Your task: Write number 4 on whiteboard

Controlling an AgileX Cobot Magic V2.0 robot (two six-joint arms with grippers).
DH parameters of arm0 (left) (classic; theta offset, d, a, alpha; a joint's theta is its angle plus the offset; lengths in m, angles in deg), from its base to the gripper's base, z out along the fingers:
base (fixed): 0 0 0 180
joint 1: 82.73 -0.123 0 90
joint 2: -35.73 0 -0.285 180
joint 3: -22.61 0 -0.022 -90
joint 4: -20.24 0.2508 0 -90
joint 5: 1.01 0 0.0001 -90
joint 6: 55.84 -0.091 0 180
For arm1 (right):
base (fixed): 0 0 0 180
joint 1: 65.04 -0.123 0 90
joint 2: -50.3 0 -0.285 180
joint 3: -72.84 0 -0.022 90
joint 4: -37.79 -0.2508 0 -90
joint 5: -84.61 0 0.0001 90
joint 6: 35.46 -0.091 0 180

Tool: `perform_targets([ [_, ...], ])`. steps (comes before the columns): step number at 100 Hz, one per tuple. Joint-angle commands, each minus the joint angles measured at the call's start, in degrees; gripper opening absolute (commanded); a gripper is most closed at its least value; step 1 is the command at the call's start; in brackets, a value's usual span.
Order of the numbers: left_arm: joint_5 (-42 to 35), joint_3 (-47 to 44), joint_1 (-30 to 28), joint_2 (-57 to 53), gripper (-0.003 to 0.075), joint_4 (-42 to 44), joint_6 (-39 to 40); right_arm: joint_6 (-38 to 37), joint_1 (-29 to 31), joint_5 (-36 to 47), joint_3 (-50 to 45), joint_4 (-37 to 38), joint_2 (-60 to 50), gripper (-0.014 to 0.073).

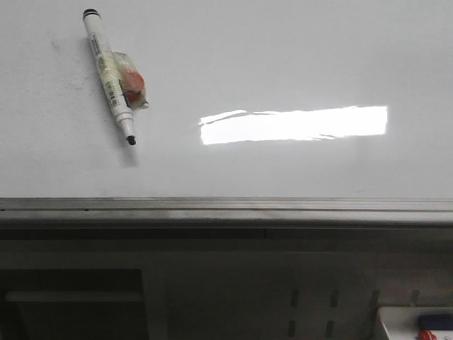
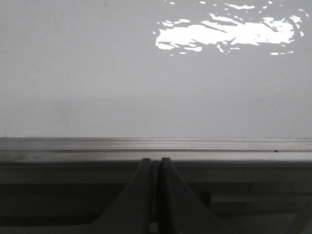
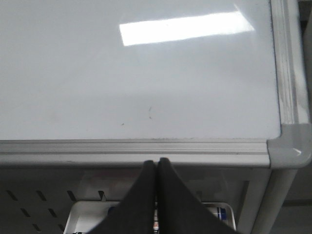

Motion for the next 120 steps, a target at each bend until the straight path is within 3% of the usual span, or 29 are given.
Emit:
perform_targets([
  [1, -2.7, -2.0, -0.1, -1.2, -0.002, -0.3, 0.7, 0.1, 0.2, 1.0, -1.4, 0.8, -0.5, -0.0054],
  [79, -2.8, -2.0, -0.1, -1.2, -0.002, 0.5, 0.7, 0.1, 0.2, 1.8, -1.4, 0.8, -0.5, -0.0054],
  [92, -7.4, -2.0, -0.1, -1.2, -0.002, 2.9, 0.7, 0.1, 0.2, 5.4, -1.4, 0.8, -0.5, -0.0054],
  [107, -18.9, -2.0, -0.1, -1.2, -0.002, -8.2, 0.7, 0.1, 0.2, 16.9, -1.4, -1.5, -0.5, -0.0054],
  [120, -25.9, -1.9, -0.1, -1.2, -0.002, -20.7, 0.8, 0.1, 0.2, 26.5, -1.4, -10.6, -0.5, -0.0054],
])
